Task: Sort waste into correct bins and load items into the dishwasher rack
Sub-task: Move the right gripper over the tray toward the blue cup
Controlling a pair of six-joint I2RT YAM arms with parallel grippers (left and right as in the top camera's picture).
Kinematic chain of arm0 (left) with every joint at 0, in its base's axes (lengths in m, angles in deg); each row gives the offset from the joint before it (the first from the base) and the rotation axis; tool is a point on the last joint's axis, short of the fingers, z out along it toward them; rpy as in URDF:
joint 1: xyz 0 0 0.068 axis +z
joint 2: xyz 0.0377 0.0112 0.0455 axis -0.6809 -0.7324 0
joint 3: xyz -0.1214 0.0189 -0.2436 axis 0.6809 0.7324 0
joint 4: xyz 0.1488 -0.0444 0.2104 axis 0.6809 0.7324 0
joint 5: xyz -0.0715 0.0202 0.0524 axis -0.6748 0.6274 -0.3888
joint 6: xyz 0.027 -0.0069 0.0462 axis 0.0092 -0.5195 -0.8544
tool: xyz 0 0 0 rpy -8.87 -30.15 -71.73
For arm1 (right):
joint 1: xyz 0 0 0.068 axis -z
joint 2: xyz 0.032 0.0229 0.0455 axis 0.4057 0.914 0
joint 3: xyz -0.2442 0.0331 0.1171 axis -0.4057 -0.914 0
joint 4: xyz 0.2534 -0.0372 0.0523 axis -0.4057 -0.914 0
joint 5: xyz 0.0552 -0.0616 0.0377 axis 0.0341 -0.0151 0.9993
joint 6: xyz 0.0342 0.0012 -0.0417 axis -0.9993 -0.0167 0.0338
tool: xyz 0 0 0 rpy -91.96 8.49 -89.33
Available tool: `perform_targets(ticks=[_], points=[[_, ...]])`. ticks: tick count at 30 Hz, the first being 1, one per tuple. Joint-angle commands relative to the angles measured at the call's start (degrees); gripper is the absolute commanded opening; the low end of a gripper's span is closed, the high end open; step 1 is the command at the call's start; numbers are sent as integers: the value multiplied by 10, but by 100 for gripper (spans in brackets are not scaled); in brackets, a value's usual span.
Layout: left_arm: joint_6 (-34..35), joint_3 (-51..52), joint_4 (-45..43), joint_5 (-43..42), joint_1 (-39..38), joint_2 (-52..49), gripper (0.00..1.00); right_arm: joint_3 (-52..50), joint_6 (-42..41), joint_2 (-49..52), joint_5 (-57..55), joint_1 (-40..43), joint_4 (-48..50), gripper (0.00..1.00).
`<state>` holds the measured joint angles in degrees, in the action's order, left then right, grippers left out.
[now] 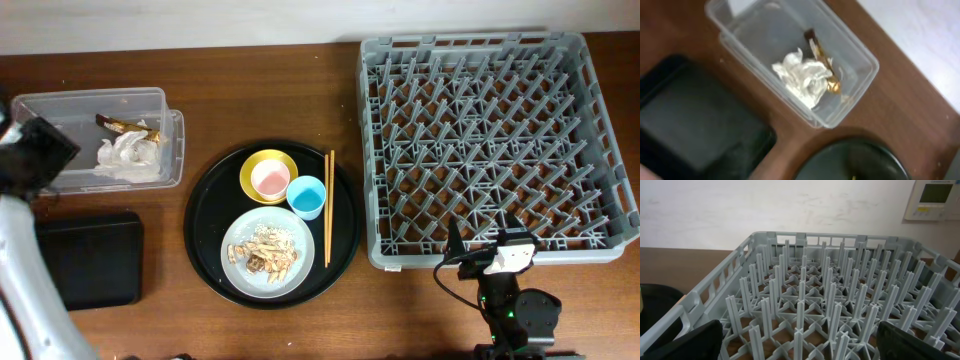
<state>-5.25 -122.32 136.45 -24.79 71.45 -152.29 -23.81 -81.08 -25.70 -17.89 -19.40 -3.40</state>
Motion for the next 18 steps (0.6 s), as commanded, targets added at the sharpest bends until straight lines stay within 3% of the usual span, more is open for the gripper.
perform_targets(ticks=[1, 5, 18], points=[[4, -2, 50, 3, 40, 12, 99, -4, -2, -4, 1, 3, -1, 98], [4, -2, 134, 11, 52, 12, 99, -4, -2, -4, 1, 3, -1, 98], [4, -2, 135, 11, 52, 12, 100, -4, -2, -4, 1, 3, -1, 98]])
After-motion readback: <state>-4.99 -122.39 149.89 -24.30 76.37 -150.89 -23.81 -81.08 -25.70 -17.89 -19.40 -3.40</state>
